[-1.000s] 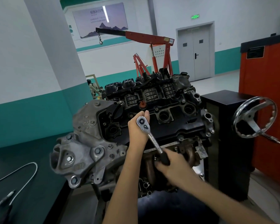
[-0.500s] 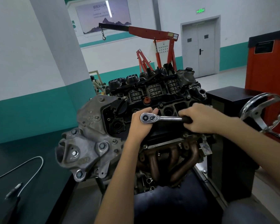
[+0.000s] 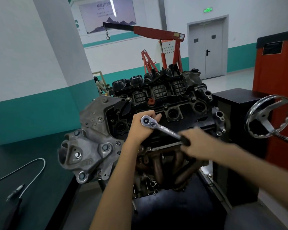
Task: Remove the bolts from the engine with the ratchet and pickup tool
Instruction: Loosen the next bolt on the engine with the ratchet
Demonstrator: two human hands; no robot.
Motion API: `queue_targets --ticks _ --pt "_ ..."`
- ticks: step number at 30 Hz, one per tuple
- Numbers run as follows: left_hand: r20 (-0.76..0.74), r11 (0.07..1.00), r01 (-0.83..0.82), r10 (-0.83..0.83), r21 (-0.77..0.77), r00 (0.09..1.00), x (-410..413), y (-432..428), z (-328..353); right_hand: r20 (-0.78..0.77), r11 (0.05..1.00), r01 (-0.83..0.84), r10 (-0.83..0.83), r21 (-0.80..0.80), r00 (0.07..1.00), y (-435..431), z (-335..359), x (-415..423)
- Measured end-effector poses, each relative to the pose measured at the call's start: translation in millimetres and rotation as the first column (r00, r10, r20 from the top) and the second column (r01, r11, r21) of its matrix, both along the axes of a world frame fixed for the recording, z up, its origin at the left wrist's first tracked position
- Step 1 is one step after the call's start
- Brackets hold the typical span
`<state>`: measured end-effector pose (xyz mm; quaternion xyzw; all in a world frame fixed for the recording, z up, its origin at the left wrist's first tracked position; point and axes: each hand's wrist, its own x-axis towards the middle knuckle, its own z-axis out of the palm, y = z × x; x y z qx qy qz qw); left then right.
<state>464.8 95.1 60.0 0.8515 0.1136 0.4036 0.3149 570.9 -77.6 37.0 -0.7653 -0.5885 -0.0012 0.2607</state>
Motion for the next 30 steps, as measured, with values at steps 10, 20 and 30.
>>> queue_targets --ticks 10,20,30 --pt "0.295 0.943 -0.016 0.120 -0.331 0.948 14 -24 -11 -0.080 0.987 0.100 -0.090 0.129 0.993 -1 -17 -17" --pt "0.182 0.980 -0.075 0.110 -0.186 0.977 4 -4 -13 -0.107 0.999 0.012 -0.008 0.041 0.994 4 -11 -23" --pt "0.302 0.947 0.029 0.073 -0.320 0.950 12 -22 -14 0.216 0.981 0.192 -0.192 0.021 0.957 -8 13 -6"
